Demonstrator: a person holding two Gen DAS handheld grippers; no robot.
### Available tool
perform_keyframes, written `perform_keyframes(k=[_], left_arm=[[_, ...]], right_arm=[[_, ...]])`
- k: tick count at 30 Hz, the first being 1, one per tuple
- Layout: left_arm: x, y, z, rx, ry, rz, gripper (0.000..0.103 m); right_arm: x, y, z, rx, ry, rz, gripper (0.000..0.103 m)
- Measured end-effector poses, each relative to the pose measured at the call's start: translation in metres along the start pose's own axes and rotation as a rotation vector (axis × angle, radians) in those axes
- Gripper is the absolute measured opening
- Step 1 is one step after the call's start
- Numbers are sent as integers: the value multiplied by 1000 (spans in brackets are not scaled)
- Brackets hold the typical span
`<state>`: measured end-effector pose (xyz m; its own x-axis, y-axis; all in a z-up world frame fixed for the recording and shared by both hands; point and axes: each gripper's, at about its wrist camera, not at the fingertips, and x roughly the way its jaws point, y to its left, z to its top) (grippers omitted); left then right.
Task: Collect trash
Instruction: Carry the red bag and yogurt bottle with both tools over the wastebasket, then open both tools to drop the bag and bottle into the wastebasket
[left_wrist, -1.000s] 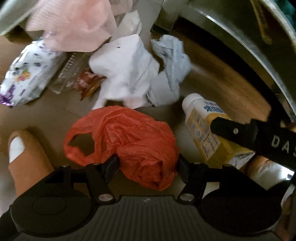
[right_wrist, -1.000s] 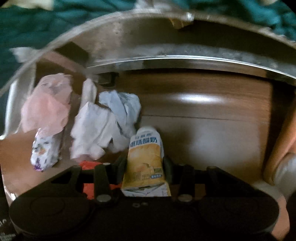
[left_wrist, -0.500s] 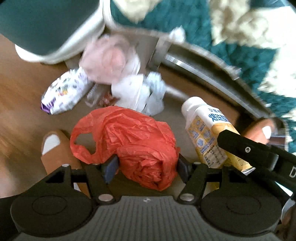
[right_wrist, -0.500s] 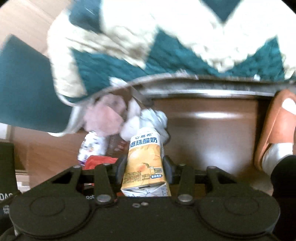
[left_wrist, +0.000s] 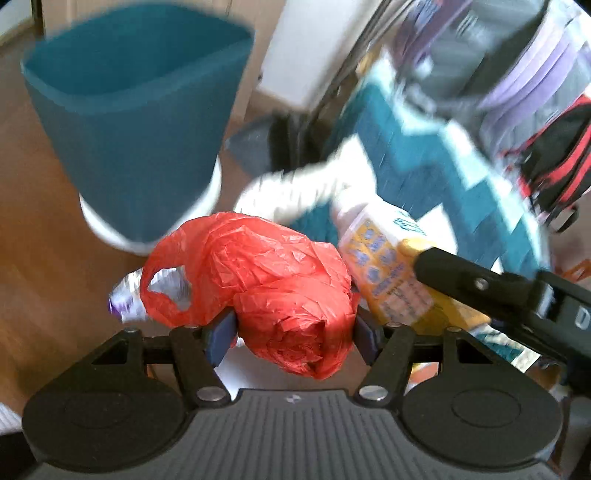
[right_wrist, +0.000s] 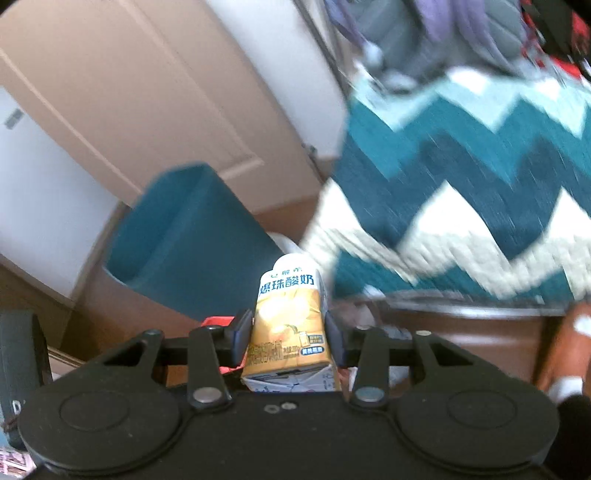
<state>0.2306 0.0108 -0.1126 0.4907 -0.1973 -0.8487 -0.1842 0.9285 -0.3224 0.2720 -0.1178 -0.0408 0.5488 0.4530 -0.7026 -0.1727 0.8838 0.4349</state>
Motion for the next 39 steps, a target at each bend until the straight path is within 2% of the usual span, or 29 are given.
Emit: perform_keyframes(k=[4,11,18,23,29,39], left_arm=[[-40,2,26,33,-97,12,66],[-88,21,72,71,-218,37,66],[-109,45,115,153,-298,112,66],[-96,64,140,206,-285,159,66],[-57,87,156,201,-230,182,66],[12,113,166,160,-123,179,66]], right_arm=[[-9,34,23,-35,-55,43,42],[-12,95,64,-117,-127,94,42],[13,139,93,-171,-143,101,42],[43,164,102,-200,-121,90,42],[93,179,103,-225,-72,68,42],[162,171,104,-232,29,3,42]])
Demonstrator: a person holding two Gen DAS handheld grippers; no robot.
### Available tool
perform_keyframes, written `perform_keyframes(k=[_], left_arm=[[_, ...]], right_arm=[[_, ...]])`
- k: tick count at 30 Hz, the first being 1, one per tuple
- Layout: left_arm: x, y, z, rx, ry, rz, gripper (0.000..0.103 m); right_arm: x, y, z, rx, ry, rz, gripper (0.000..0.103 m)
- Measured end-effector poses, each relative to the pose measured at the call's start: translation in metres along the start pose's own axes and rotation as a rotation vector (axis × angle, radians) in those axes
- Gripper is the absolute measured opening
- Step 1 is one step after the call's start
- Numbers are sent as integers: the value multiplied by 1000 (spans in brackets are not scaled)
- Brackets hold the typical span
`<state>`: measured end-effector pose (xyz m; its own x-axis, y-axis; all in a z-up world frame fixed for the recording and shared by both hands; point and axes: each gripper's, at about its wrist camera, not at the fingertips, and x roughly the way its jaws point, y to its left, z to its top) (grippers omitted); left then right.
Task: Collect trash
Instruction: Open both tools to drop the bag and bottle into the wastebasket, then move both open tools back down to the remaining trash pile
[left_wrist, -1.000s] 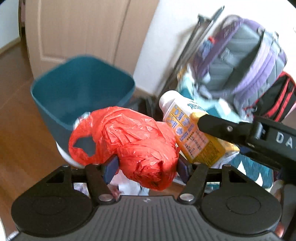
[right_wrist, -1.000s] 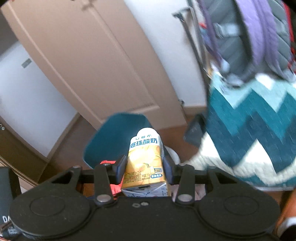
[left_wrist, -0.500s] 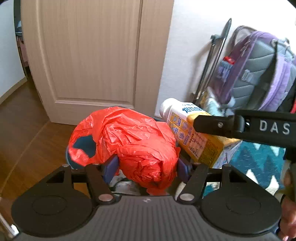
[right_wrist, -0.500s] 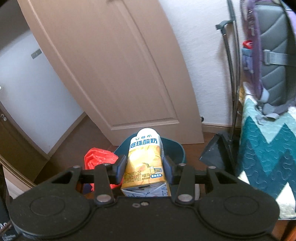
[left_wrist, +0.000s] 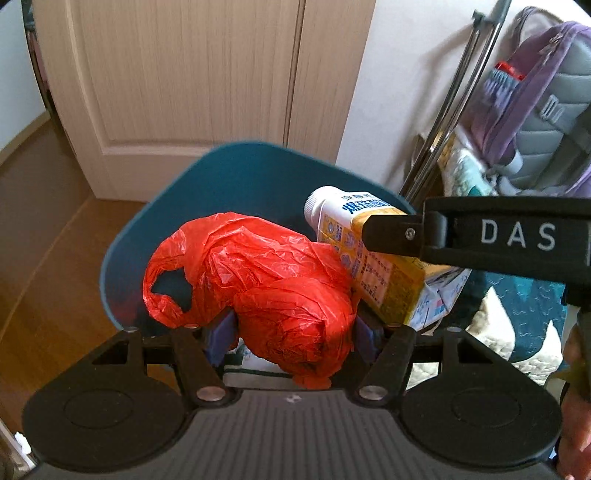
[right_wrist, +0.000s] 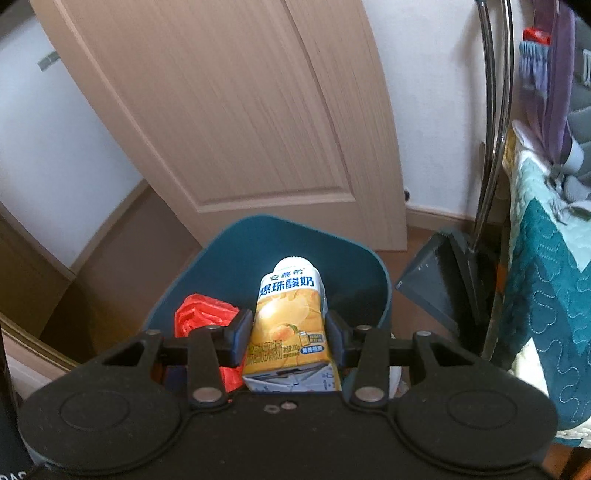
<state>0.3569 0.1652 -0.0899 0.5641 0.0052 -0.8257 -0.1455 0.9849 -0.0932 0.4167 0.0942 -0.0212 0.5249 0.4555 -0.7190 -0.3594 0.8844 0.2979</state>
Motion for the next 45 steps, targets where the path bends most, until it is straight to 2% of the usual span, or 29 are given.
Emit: perform_keyframes(k=[11,14,21,26,31,35,38,45], left_arm=[[35,7,-2,-38,54,-8,67],[37,10,-5,-37,53,-7,67],[28,11,-6,-67,33,-49,68],[12,5,-9,-67,4,-53,75],[-12,1,-11,-77,-18,-77,75],[-40,-7,-17,-68,-53,-93,76],[-65,-14,-22,-65,-90,-102,82],[-117,-33,-39,-59,-151,-136,83]], right_arm=[[28,5,-2,-45,45,-33,42],[32,5,-3,-45,61,-43,44],[19,1,-2,-44,39,-18,44],[-3,-6,-3,-20,12,8,45],[-32,-12,-8,-25,-11,21,45],[-63,-17,-17,-25,-37,34,46],[-89,-22,-25,-23,-61,48,47],[-141,-31,-50,-58,-97,60,50]])
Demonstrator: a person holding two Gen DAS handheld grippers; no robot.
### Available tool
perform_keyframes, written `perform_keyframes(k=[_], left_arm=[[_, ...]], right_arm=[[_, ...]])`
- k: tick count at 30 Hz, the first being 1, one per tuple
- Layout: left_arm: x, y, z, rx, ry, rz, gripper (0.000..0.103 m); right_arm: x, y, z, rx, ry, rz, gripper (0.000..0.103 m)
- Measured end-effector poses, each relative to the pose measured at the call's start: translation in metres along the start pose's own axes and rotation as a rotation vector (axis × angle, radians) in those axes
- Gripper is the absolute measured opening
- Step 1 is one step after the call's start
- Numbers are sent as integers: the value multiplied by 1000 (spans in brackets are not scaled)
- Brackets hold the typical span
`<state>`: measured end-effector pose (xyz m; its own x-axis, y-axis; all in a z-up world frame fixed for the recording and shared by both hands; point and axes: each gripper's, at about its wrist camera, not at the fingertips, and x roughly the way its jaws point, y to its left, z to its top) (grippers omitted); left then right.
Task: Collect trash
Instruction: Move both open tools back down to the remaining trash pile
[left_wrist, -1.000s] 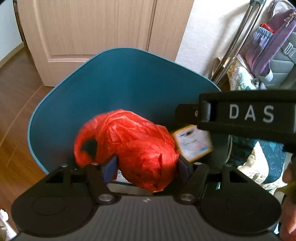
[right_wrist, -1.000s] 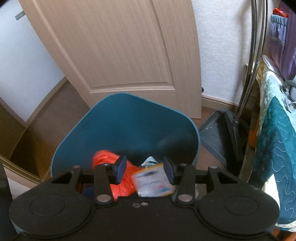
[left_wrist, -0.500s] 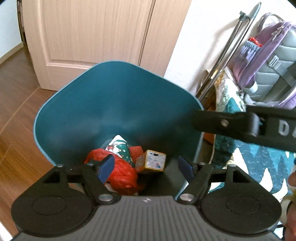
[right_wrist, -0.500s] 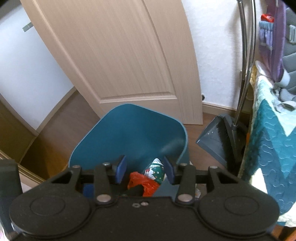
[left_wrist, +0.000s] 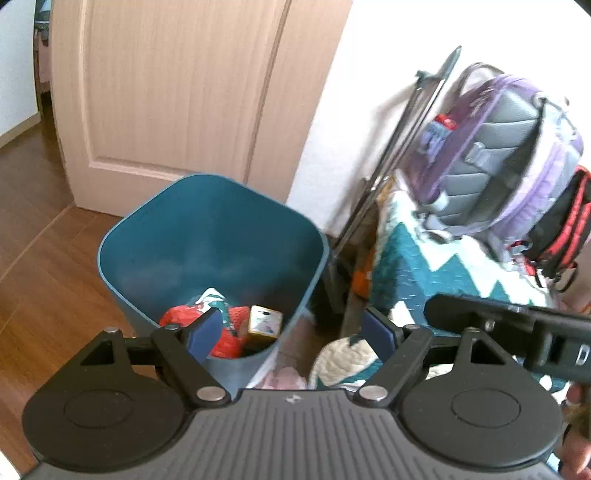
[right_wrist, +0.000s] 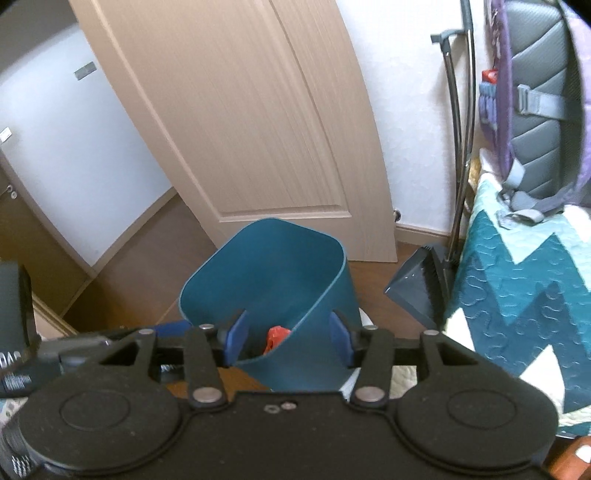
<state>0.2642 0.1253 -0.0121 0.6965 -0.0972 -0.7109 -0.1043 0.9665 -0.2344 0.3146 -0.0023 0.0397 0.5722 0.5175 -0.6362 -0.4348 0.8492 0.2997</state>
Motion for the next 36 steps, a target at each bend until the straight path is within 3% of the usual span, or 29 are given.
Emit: perform_keyframes(k=[9,14,17,24,36], left_arm=[[-44,-30,-24,35,-46,-12,87],[-52,-43,-38,72,-77,15,101],[-47,-49,-47,111,-81,30,101],[-1,-52,-70,152,21,34,101],[124,-48,-115,278,264,72,101]], right_arm=[[-51,0,-32,-72,-39,7,52],[-64,-9,-50,-84,-48,3,54],[-65,-20,-62,-83,-43,-2,54],[-38,-59,-98,-55,22,-50,55],[59,-128,-170,-45,193,-103,55]])
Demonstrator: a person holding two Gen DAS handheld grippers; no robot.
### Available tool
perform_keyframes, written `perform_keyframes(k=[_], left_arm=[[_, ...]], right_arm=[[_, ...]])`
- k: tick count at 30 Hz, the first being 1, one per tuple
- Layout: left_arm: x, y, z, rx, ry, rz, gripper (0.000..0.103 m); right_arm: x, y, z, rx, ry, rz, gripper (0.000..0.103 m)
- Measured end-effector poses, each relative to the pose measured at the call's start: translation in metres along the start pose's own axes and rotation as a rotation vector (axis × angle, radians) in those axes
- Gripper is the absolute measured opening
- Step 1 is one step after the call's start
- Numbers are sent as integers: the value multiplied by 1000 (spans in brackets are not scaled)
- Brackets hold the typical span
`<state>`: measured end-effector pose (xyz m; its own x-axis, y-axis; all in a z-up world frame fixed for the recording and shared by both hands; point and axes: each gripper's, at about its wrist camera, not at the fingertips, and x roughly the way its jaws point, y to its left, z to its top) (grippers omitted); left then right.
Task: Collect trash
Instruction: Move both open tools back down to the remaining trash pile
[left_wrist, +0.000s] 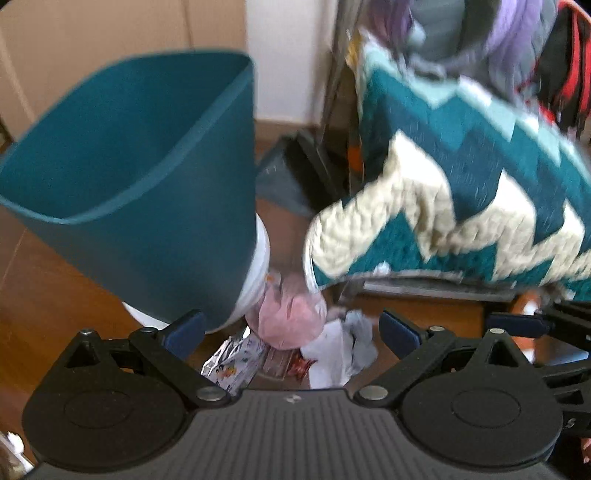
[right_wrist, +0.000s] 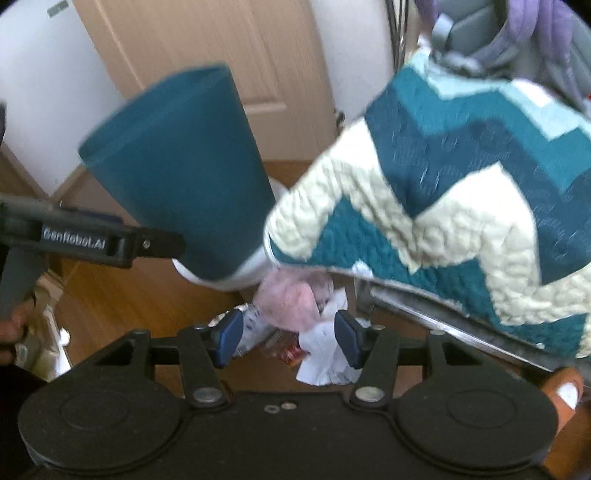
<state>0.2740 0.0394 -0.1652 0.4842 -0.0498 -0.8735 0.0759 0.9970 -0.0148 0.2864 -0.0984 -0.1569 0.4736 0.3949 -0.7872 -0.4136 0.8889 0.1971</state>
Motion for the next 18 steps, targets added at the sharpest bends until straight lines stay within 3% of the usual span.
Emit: perform_keyframes(k=[7,18], left_arm=[[65,-22,0,208,46,-4,101],[171,-28,-18,321,115,3,101]], right_arm=[[71,-23,-29,6,113,0,55],[173,-66,-46,62,228,-61,55]])
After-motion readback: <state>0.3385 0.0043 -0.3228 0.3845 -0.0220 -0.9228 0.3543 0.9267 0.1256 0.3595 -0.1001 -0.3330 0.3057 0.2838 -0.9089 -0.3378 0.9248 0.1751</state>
